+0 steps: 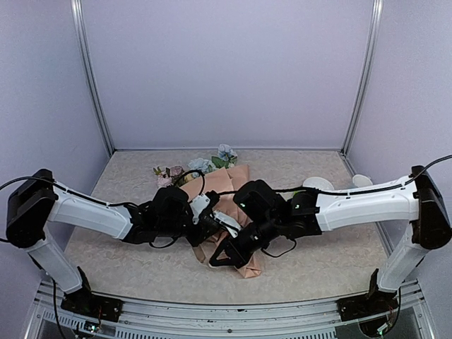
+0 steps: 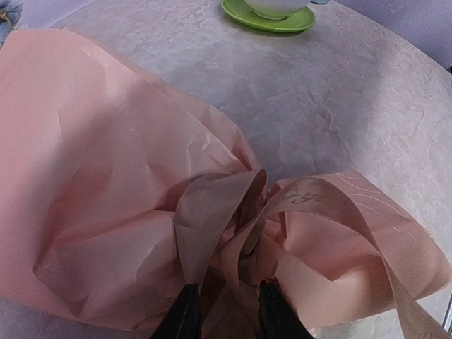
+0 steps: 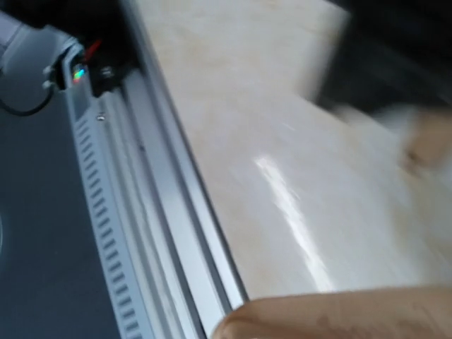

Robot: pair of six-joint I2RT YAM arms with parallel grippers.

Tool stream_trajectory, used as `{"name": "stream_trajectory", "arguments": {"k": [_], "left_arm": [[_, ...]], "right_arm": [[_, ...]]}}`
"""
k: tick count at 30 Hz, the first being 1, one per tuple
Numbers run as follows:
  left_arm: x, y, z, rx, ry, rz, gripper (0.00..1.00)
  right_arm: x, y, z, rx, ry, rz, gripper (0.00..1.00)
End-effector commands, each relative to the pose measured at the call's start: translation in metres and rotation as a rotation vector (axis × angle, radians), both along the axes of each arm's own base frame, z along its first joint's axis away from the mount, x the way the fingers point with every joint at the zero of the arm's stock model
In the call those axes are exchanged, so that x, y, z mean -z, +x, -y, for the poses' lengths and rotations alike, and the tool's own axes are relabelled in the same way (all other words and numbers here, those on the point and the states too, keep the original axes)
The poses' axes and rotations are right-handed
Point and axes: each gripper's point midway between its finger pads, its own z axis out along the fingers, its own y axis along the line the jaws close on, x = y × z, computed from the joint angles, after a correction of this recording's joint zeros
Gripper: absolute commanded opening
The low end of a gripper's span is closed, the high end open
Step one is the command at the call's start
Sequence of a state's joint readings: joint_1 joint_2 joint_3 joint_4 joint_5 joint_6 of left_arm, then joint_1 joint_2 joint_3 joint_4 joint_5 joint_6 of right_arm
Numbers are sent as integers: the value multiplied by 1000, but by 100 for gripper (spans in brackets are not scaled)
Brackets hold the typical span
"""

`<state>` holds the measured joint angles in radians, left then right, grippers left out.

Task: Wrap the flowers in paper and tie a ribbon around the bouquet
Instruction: Cross the half-tied ribbon over the folded bouquet.

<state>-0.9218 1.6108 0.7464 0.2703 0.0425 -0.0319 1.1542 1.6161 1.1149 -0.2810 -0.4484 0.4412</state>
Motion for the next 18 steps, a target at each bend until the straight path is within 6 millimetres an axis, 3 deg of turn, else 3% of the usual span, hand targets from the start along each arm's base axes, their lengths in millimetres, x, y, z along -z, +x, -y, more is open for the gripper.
{"name": "stream_trajectory", "arguments": {"k": [1, 5, 7, 9, 12, 14, 18], "left_arm": [[7, -3, 1, 14, -45, -44, 29], [14, -3, -1, 17, -42, -65, 28], [14, -2, -1, 18, -45, -64, 27], [13, -2, -1, 15, -47, -62, 27], [11, -1, 0, 15, -56, -53, 25], [9, 1, 1, 10, -65, -49, 23], [1, 1, 3, -3, -100, -38, 20]], "right_arm": [[0, -18, -39, -157, 97, 63, 5], [21, -17, -44, -194, 19, 100, 49], [10, -11, -43, -191, 21, 156, 69], [-17, -7, -43, -193, 75, 219, 98], [-53, 1, -38, -187, 160, 281, 100], [-69, 19, -29, -154, 198, 302, 100], [-76, 66, 1, -48, 242, 286, 100]]}}
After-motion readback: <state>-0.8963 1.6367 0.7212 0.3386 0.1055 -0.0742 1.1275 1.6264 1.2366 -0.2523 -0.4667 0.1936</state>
